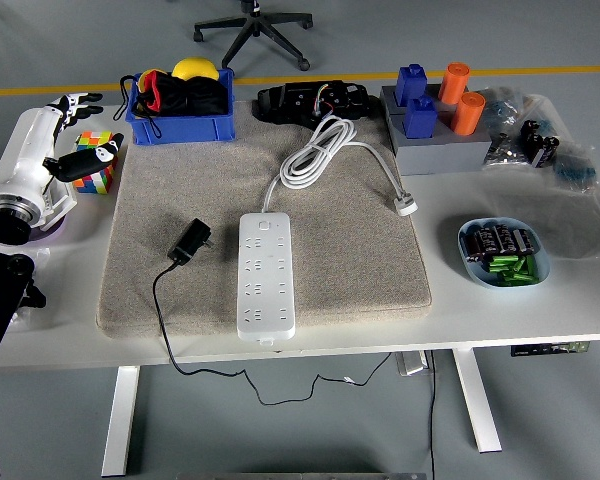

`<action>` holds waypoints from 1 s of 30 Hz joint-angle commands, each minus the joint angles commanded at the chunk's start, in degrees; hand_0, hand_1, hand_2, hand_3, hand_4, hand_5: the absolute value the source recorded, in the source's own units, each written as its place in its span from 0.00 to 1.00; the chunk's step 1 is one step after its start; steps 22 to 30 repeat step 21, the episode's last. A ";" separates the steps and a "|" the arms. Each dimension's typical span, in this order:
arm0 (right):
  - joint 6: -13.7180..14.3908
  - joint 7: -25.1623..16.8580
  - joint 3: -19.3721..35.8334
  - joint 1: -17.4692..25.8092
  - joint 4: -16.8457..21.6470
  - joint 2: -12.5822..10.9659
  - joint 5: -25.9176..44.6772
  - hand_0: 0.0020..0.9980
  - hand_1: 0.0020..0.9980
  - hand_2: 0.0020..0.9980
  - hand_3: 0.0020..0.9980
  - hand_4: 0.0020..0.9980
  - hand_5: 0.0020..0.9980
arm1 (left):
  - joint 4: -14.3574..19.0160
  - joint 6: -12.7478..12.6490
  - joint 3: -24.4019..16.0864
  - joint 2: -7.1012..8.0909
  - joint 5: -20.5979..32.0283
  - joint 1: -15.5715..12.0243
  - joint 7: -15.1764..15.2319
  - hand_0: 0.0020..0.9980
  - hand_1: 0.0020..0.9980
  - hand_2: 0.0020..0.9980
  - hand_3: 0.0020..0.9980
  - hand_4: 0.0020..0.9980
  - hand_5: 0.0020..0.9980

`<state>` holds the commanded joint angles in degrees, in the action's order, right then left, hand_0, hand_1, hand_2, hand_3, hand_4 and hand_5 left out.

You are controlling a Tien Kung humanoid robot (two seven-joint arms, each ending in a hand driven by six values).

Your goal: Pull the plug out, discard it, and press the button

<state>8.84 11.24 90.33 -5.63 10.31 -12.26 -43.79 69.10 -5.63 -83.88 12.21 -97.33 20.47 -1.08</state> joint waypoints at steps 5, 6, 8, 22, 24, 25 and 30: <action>0.02 -0.05 -0.20 -0.12 0.00 -0.15 0.01 0.74 0.66 0.65 0.61 0.66 0.47 | 0.06 0.00 -0.19 0.00 -0.03 -0.09 -0.04 0.86 0.84 0.77 0.82 0.71 0.13; 0.05 -0.01 -0.14 -0.13 0.00 -0.20 -0.07 0.74 0.66 0.65 0.61 0.66 0.47 | 0.09 0.00 -0.19 -0.01 -0.01 -0.10 -0.03 0.86 0.84 0.77 0.82 0.71 0.13; 0.10 0.07 -0.02 -0.12 0.00 -0.28 -0.14 0.74 0.66 0.65 0.61 0.66 0.47 | 0.12 -0.01 -0.13 -0.01 -0.01 -0.07 -0.04 0.86 0.84 0.77 0.82 0.71 0.13; -0.07 0.03 0.33 0.01 0.00 -0.21 0.05 0.74 0.66 0.65 0.61 0.66 0.47 | 0.16 0.03 0.12 -0.05 0.02 0.15 -0.07 0.85 0.83 0.77 0.82 0.70 0.13; -0.07 0.03 0.33 0.01 0.00 -0.21 0.05 0.74 0.66 0.65 0.61 0.66 0.47 | 0.16 0.03 0.12 -0.05 0.02 0.15 -0.07 0.85 0.83 0.77 0.82 0.70 0.13; -0.07 0.03 0.33 0.01 0.00 -0.21 0.05 0.74 0.66 0.65 0.61 0.66 0.47 | 0.16 0.03 0.12 -0.05 0.02 0.15 -0.07 0.85 0.83 0.77 0.82 0.70 0.13; -0.07 0.03 0.33 0.01 0.00 -0.21 0.05 0.74 0.66 0.65 0.61 0.66 0.47 | 0.16 0.03 0.12 -0.05 0.02 0.15 -0.07 0.85 0.83 0.77 0.82 0.70 0.13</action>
